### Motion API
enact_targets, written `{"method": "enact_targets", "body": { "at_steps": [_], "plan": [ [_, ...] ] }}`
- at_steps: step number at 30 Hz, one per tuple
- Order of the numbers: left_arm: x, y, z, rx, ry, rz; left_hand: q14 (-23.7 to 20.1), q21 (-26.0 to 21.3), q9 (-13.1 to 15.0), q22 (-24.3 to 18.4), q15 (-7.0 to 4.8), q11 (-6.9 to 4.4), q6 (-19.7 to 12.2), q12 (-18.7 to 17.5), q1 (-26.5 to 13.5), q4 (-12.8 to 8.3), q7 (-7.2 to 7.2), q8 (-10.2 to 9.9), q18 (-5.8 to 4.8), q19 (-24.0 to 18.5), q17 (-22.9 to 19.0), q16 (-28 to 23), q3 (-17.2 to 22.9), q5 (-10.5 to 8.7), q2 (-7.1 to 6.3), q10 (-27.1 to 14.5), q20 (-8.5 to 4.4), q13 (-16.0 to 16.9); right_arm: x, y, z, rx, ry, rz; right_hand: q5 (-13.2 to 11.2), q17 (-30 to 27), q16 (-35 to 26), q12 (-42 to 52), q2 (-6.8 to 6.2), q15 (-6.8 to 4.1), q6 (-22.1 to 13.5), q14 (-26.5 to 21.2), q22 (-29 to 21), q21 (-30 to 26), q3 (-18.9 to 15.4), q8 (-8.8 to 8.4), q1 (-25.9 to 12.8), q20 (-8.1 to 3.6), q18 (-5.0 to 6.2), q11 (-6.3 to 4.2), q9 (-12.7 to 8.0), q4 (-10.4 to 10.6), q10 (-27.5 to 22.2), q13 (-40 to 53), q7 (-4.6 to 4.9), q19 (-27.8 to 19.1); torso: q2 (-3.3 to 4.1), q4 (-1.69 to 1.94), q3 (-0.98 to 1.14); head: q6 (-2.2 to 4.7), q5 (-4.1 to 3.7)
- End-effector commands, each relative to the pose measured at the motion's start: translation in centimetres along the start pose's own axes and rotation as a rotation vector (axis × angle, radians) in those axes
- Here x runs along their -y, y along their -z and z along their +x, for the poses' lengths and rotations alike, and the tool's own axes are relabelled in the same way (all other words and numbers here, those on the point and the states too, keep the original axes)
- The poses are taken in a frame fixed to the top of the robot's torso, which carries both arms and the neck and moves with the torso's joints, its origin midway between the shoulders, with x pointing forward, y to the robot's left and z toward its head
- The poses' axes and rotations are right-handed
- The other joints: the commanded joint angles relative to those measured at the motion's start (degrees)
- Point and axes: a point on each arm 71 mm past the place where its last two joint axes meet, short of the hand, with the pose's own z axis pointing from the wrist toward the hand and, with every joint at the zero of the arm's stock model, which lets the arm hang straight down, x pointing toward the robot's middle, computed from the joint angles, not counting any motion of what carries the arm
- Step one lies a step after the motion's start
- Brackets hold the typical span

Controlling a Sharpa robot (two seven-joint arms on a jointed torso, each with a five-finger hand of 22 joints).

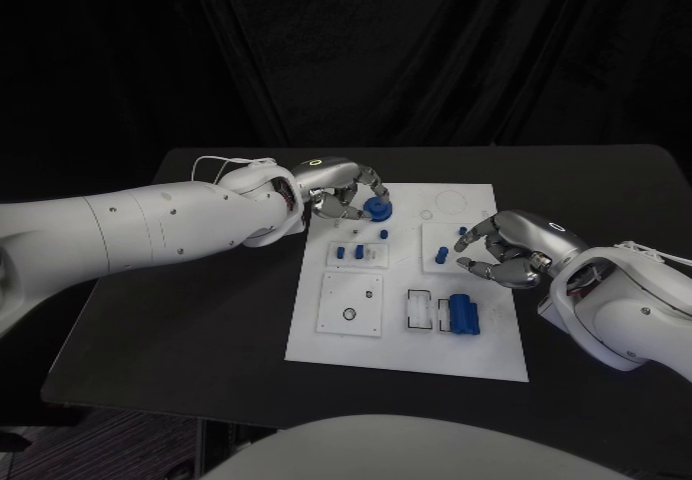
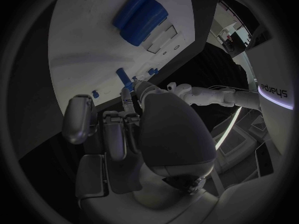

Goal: Assemble the parts on the task board

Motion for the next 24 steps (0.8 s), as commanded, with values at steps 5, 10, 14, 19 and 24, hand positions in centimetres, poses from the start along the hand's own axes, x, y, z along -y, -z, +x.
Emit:
{"method": "enact_targets", "body": {
  "at_steps": [5, 10, 14, 19, 24],
  "plan": [
    [1.0, -0.5, 1.7, -0.116, -0.193, 0.096, 9.1, 22.9, -3.7, 10.6, 0.42, 0.74, 1.6, 2.5, -2.5, -1.0, -0.29, -1.8, -3.18, 4.9, 8.0, 9.4, 3.6, -1.0, -2.64, 2.3, 0.05, -8.2, 0.0, 0.4, -0.5, 0.057, -0.015, -0.024, 0.6, 15.1, 0.3, 0.2, -0.28, -0.24, 0.6, 5.9, 9.1, 0.4, 0.3, 0.43, -0.3, -0.29, 0.48, -0.48, 0.0, -0.2, 6.0, 15.1, 0.03, 0.2, 0.87, 0.07, 0.11, 1.36, -1.44],
    [1.1, -0.8, 2.1, -0.14, -0.221, 0.081, 11.9, 34.5, -5.3, 12.5, 0.38, 0.79, 2.6, 3.0, -5.0, -1.5, -0.29, -2.1, -4.55, 6.8, 9.5, 11.8, 6.7, -1.86, -3.95, 5.0, 0.14, -13.4, 0.0, 0.4, -0.5, 0.058, -0.018, -0.023, 0.7, 15.0, 0.3, 0.2, -0.31, -0.25, 0.6, 5.9, 9.1, 0.4, 0.3, 0.45, -0.3, -0.3, 0.47, -0.5, 0.0, -0.2, 6.0, 15.1, 0.02, 0.2, 0.93, 0.04, 0.13, 1.68, -2.18],
    [1.4, -1.1, 2.1, -0.131, -0.232, 0.089, 13.6, 40.6, -5.8, 13.7, 0.47, 0.88, 3.2, 2.9, -6.6, -1.7, 0.18, -2.2, -5.46, 8.0, 11.1, 13.1, 6.9, -4.68, -4.35, 5.7, 0.37, -15.6, 0.0, 0.3, -0.5, 0.06, -0.022, -0.026, 0.7, 15.0, 0.3, 0.2, -0.34, -0.26, 0.7, 5.9, 9.1, 0.4, 0.3, 0.46, -0.3, -0.32, 0.48, -0.51, 0.0, -0.2, 6.0, 15.1, 0.0, 0.2, 0.93, -0.02, 0.09, 2.29, -2.26],
    [1.8, -1.3, 2.0, -0.093, -0.244, 0.1, 14.3, 43.4, -6.5, 14.1, -0.01, 0.44, 4.6, 3.2, -6.3, -3.1, 0.13, -2.3, -5.74, 8.1, 11.1, 13.7, 8.3, -3.82, -4.21, 7.7, 0.54, -18.4, -0.2, 0.2, -0.5, 0.068, -0.028, -0.036, 1.2, 15.1, 0.4, 0.2, -0.39, -0.38, 0.9, 5.9, 9.2, 0.7, 0.5, 0.54, -0.1, -0.42, 0.4, -0.62, 0.0, -0.4, 6.0, 15.1, -0.11, 0.4, 1.21, -0.13, -0.04, 2.74, -2.23],
    [1.9, -1.3, 2.0, -0.081, -0.247, 0.088, 14.2, 43.7, -6.8, 14.1, 0.09, 0.68, 4.8, 3.5, -6.5, -3.5, -0.16, -2.7, -5.73, 7.9, 10.8, 13.7, 9.0, -3.18, -4.3, 8.8, 0.66, -19.1, -0.3, 0.1, -0.4, 0.06, -0.028, -0.035, 1.4, 15.0, 0.3, 0.2, -0.4, -0.4, 1.0, 5.9, 9.2, 0.6, 0.5, 0.54, -0.1, -0.45, 0.43, -0.64, -0.1, -0.5, 6.0, 15.1, -0.11, 0.3, 1.2, -0.41, 0.05, 2.48, -2.06]
  ]
}}
